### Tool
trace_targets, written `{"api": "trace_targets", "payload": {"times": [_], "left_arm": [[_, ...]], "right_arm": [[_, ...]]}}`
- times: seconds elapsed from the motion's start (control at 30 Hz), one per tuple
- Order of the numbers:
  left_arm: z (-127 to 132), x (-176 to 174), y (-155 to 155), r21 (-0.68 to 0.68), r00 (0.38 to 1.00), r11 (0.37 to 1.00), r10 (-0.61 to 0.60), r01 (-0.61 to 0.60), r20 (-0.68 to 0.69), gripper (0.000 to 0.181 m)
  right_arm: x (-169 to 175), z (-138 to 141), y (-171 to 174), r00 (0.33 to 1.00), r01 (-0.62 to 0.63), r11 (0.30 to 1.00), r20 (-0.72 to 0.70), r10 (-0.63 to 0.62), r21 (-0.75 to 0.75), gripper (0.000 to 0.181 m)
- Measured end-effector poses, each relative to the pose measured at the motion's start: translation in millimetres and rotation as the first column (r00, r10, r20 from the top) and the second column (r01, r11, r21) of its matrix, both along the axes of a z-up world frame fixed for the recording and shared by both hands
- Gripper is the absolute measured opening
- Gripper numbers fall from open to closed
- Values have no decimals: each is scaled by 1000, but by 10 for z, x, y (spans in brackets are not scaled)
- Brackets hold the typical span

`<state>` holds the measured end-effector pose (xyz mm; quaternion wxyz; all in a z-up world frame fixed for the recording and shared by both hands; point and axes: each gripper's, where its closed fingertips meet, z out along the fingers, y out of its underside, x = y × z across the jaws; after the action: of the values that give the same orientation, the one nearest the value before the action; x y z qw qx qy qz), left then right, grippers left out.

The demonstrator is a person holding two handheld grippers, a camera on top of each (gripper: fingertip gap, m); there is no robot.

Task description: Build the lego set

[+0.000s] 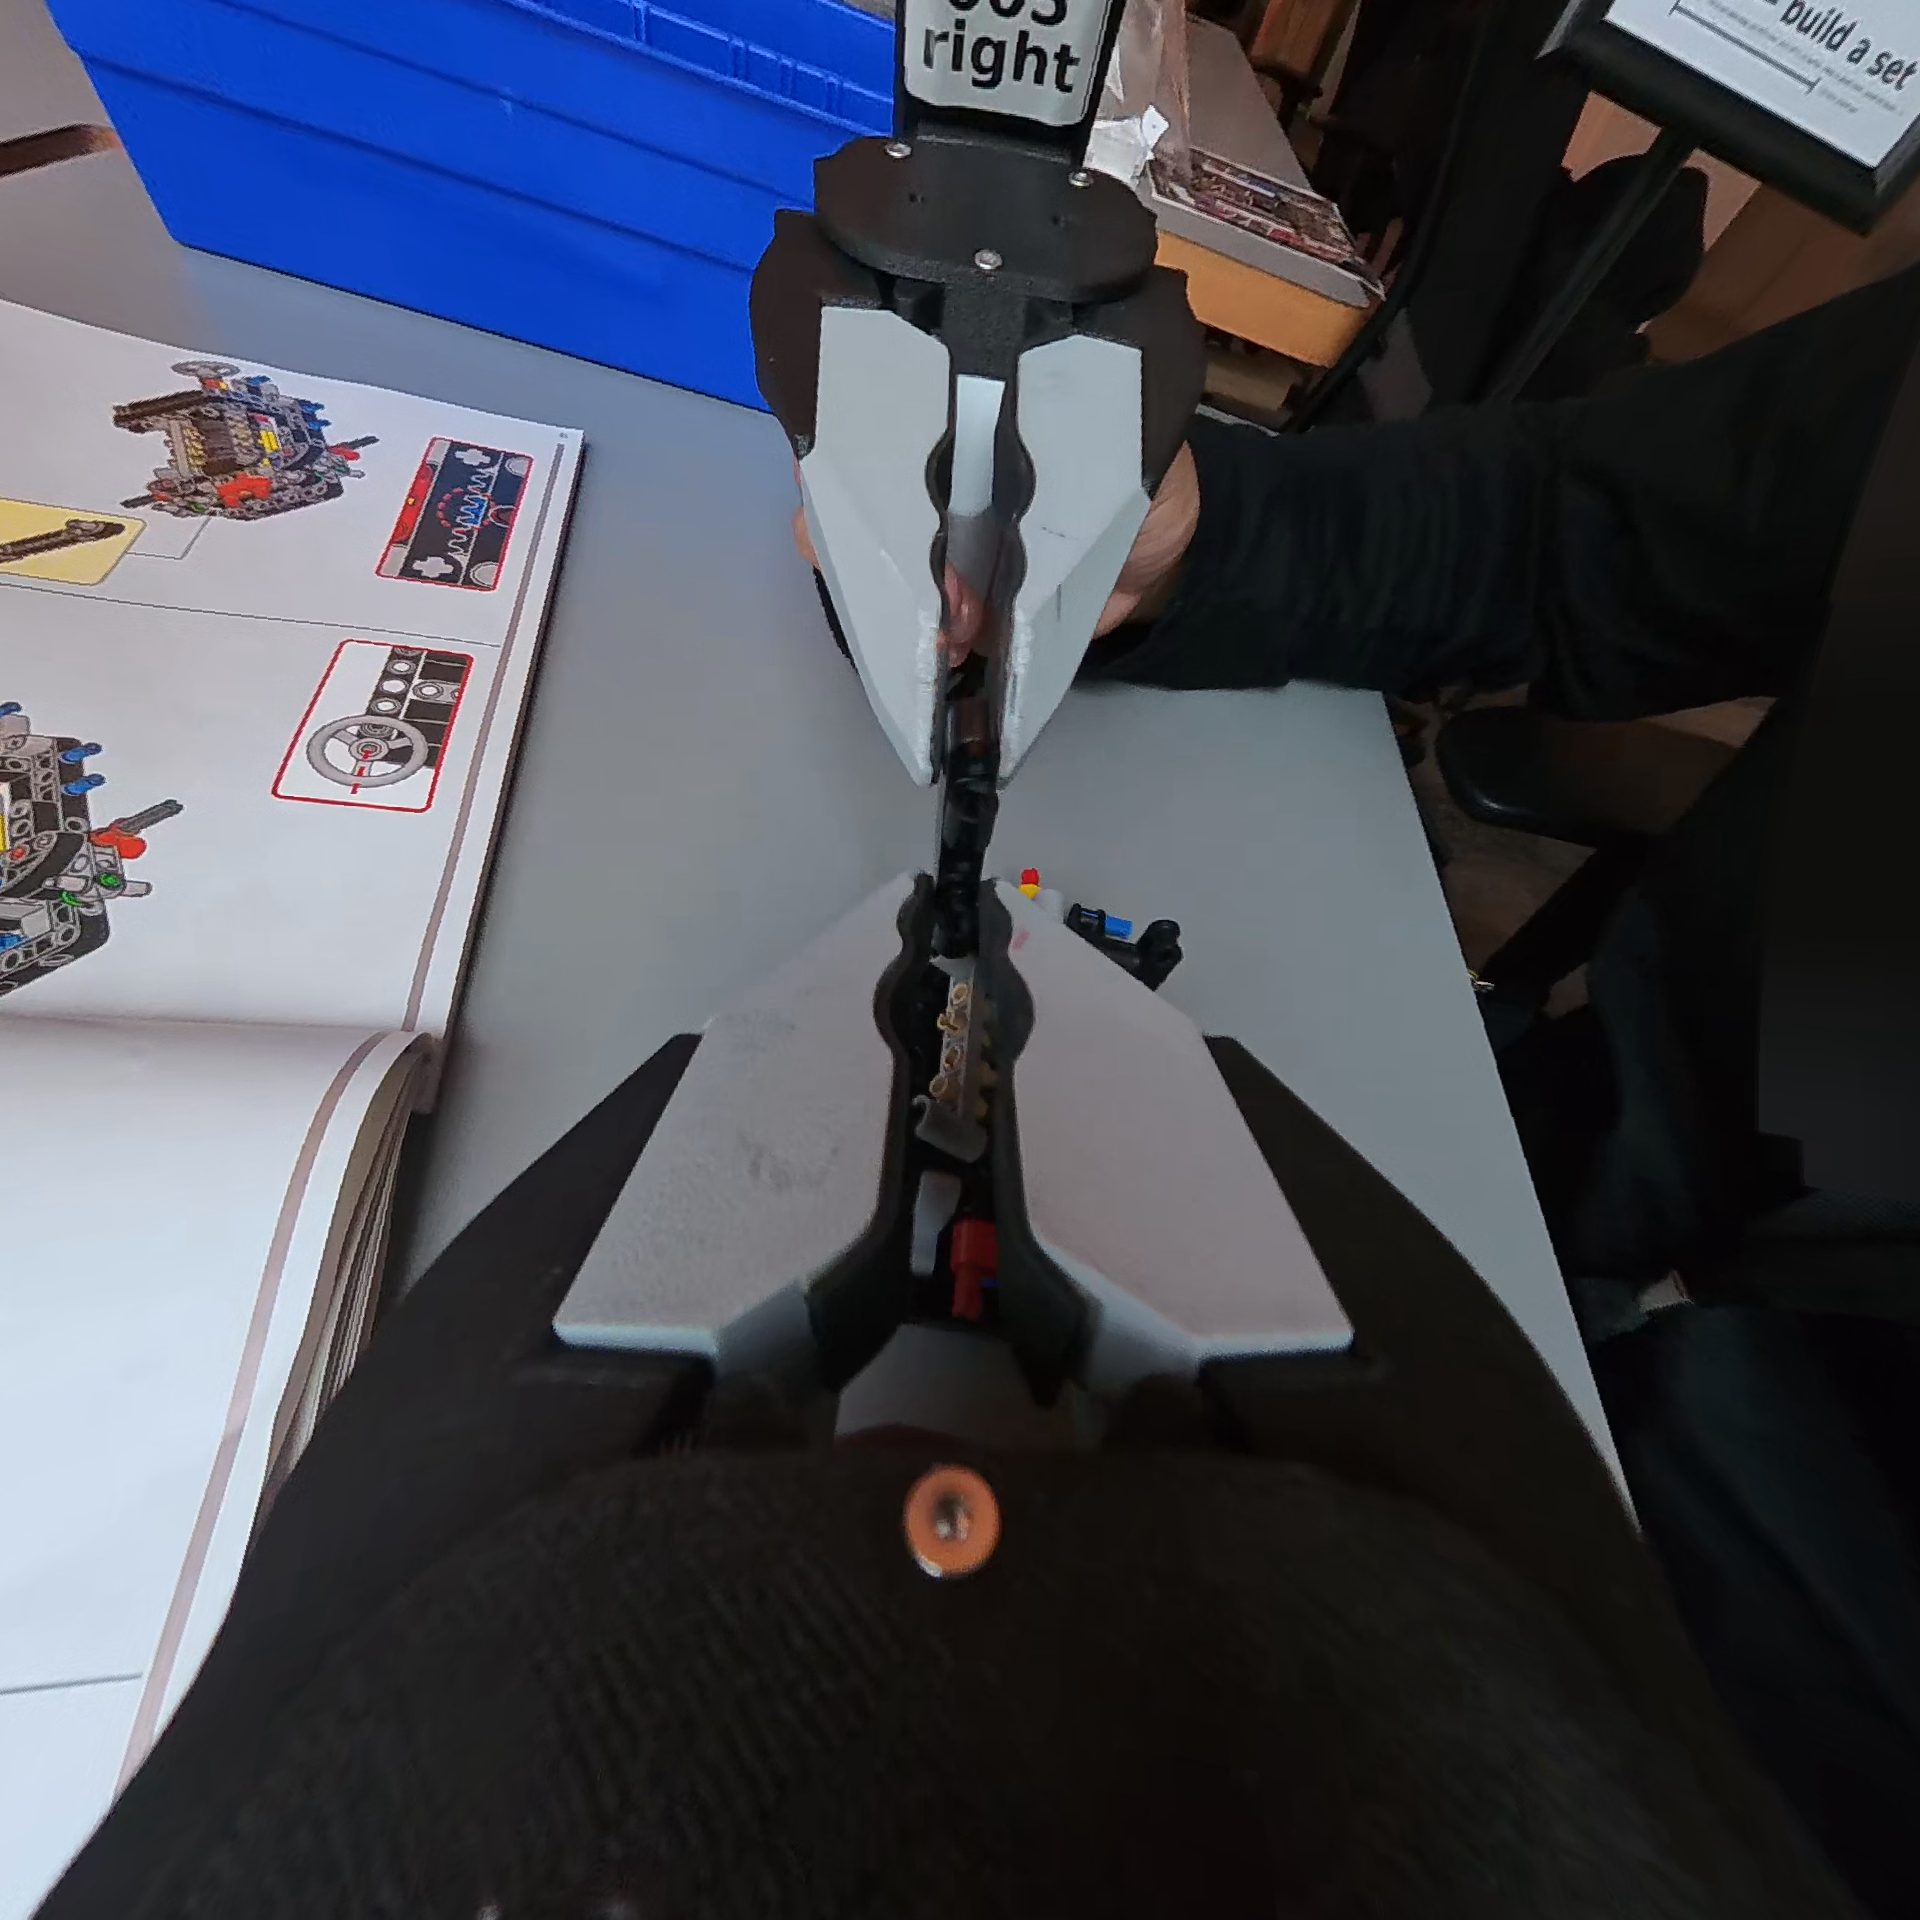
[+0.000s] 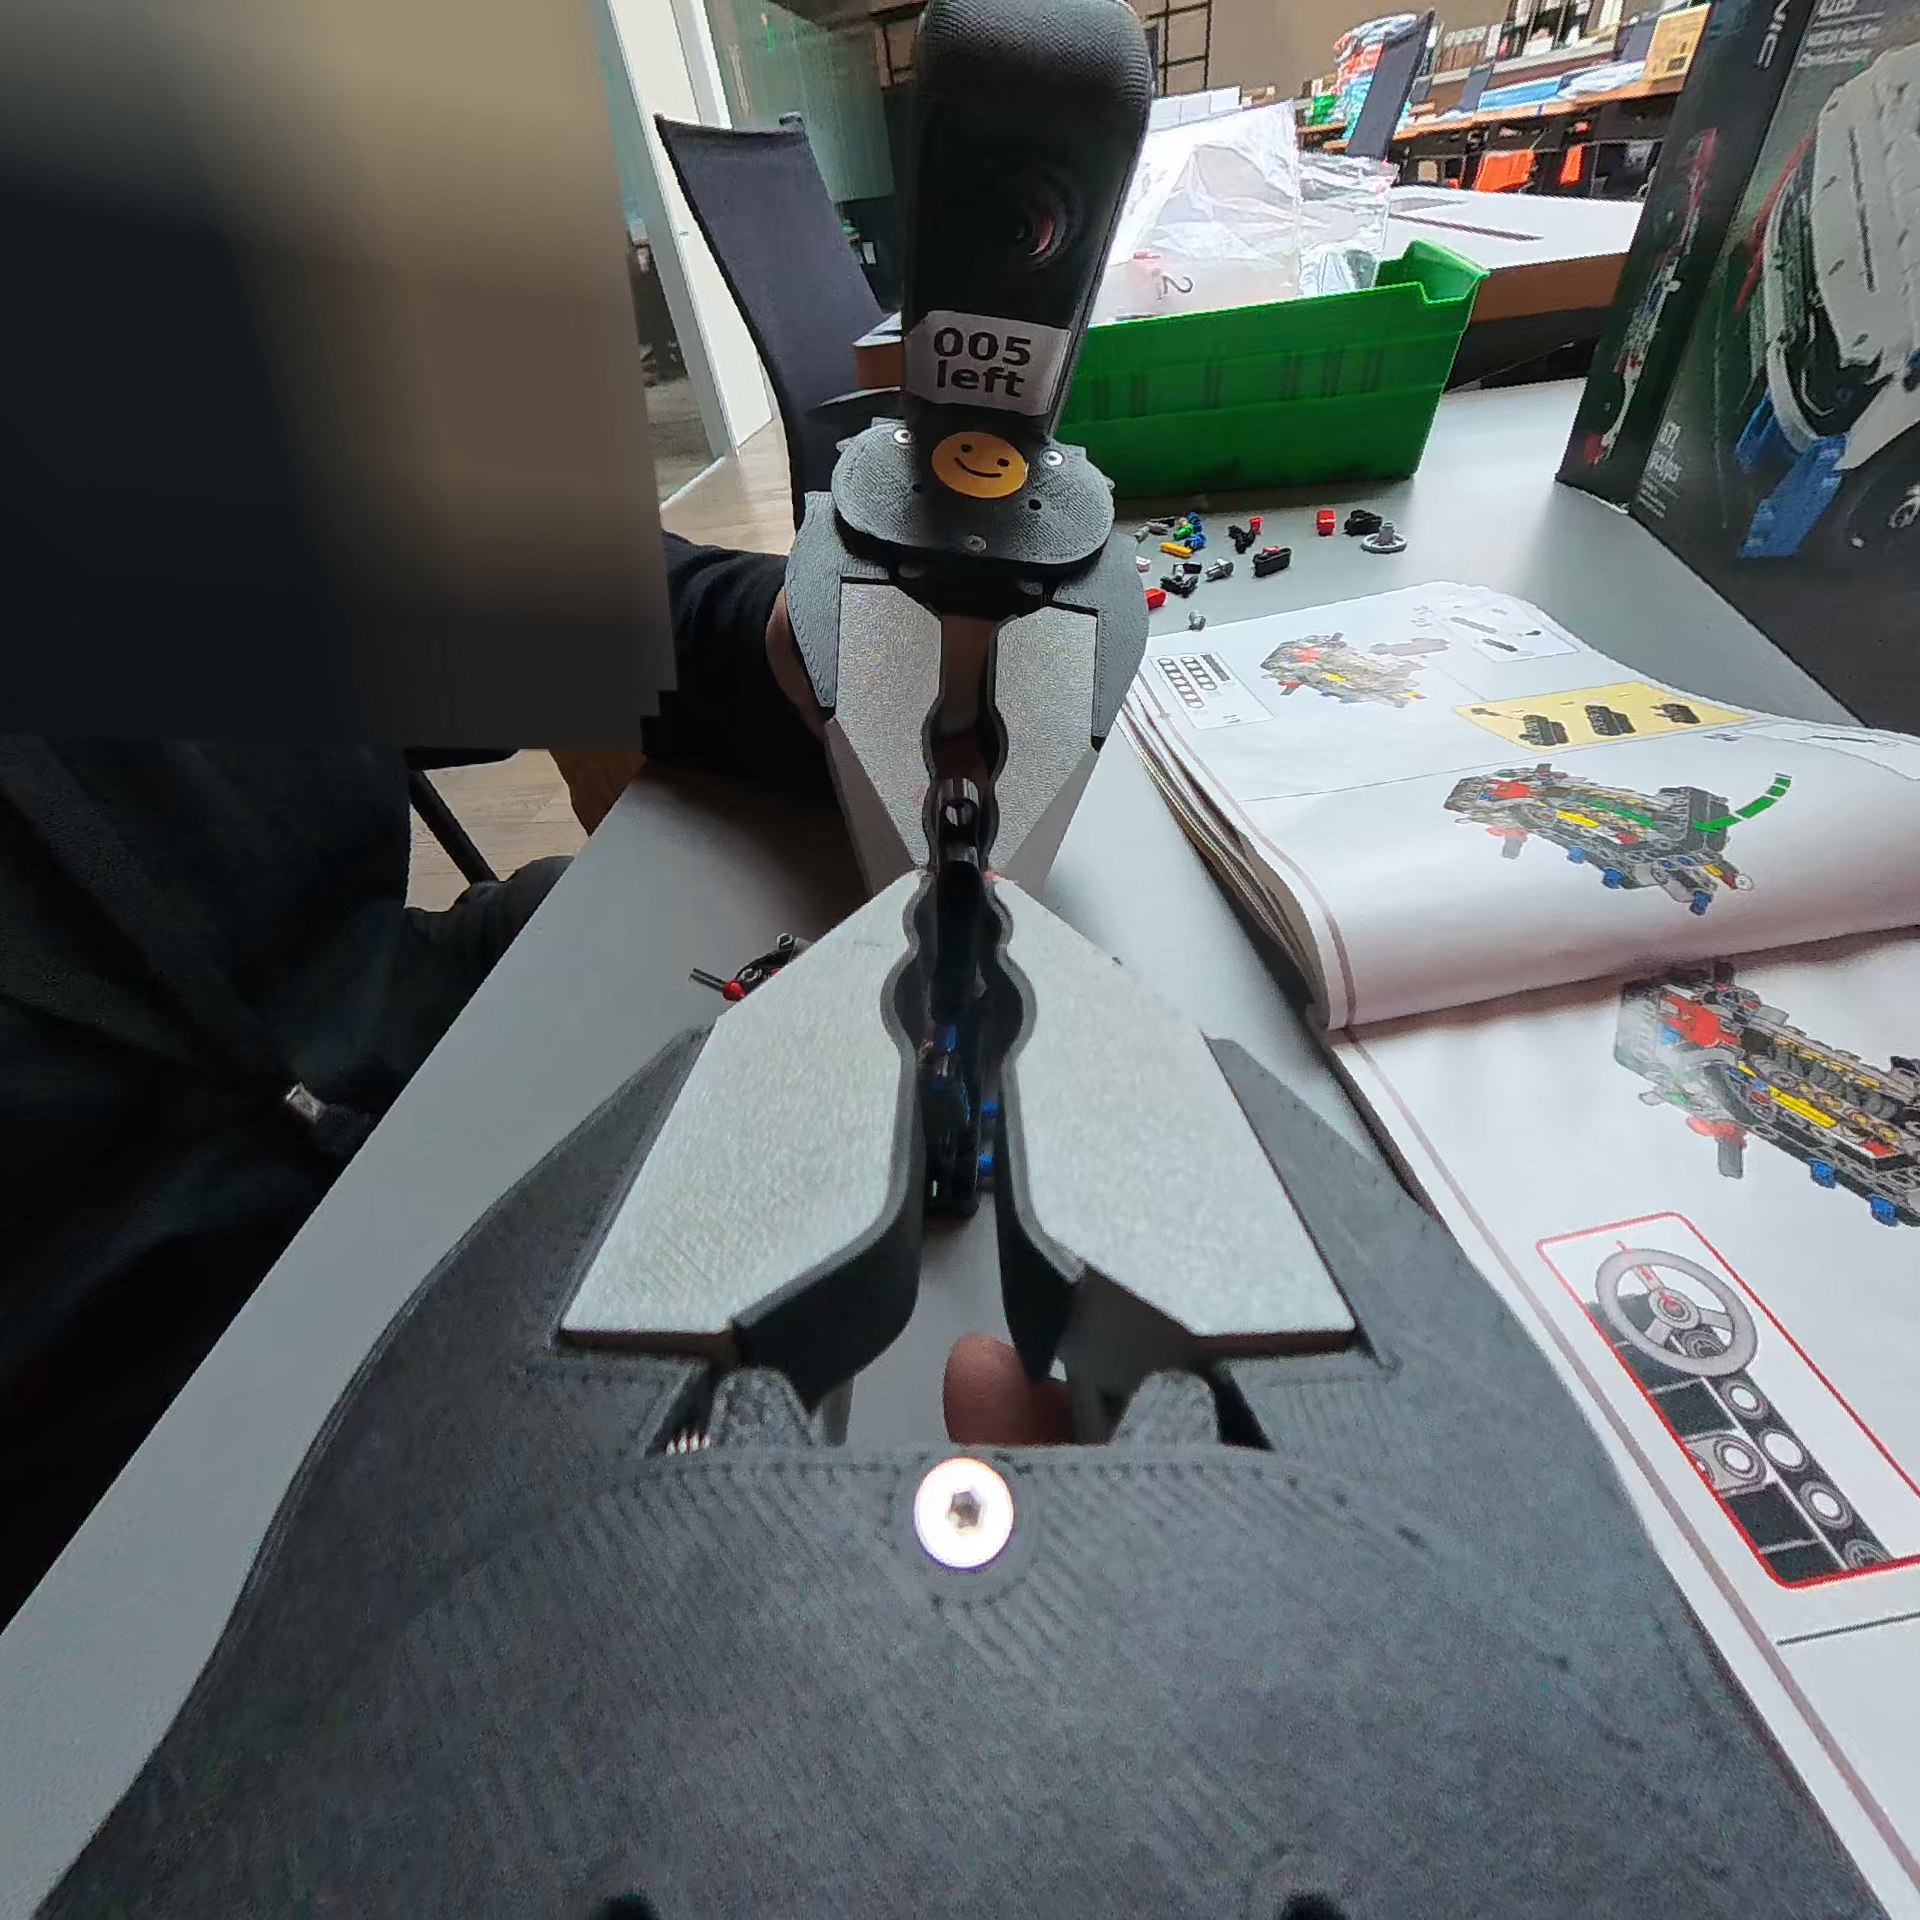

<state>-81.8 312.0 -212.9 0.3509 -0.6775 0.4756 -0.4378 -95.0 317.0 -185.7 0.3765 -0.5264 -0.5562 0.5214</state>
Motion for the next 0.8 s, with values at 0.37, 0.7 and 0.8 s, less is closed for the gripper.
{"api": "trace_targets", "payload": {"times": [0.37, 0.7, 0.8], "left_arm": [[-29, 20, -47, 93, 998, 996, 22, -17, -61, 5], [-40, -89, 29, 1, 999, 999, 32, -32, -24, 5], [-99, -81, -7, 28, 998, 1000, 2, -1, -57, 5]], "right_arm": [[50, -28, -83, 997, -80, 996, 4, 80, 38, 7], [103, -232, -38, 987, -22, 1000, 157, 21, 5, 20], [91, -321, -93, 979, -26, 999, 205, 21, 25, 23]]}}
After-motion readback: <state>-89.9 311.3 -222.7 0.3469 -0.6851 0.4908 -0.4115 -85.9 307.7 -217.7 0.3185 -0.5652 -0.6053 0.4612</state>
